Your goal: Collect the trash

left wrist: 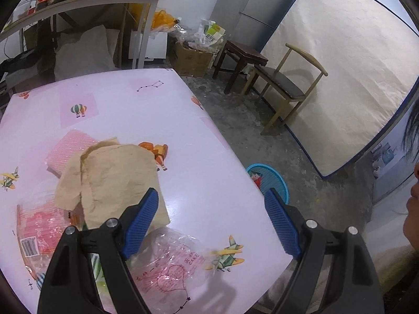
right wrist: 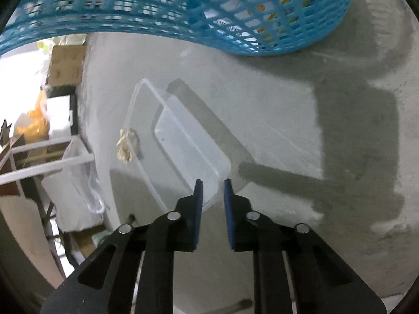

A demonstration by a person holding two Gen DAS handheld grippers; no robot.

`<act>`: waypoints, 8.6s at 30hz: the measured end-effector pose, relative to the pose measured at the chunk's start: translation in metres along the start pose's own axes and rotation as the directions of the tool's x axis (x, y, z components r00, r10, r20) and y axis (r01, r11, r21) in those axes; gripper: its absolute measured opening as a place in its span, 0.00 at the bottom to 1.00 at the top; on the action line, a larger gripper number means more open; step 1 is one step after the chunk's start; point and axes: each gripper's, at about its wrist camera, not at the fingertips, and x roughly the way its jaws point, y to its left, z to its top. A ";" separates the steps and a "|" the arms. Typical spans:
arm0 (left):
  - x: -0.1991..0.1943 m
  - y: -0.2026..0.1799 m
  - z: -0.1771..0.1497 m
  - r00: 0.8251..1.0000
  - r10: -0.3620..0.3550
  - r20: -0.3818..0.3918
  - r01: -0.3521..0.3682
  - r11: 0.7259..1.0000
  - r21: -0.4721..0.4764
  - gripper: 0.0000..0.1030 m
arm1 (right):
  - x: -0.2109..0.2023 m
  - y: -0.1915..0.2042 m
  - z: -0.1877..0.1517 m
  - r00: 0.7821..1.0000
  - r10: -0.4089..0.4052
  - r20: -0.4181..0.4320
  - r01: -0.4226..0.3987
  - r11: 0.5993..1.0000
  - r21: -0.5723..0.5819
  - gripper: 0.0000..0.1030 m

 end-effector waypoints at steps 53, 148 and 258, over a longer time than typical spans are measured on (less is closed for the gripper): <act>-0.102 0.049 -0.136 0.981 0.047 0.186 -0.016 0.987 -0.163 0.79 | -0.360 -0.005 0.044 0.955 -0.068 0.288 0.184 0.899 -0.398 0.43; -0.019 0.051 0.027 0.988 0.101 0.117 -0.120 0.978 0.169 0.05 | -0.386 0.231 -0.286 0.997 0.049 -0.052 -0.060 0.197 -0.979 0.01; -0.087 0.013 -0.086 0.978 0.140 0.154 -0.142 0.990 0.002 0.78 | -0.470 0.240 -0.149 0.973 0.205 -0.108 -0.202 0.526 -0.826 0.74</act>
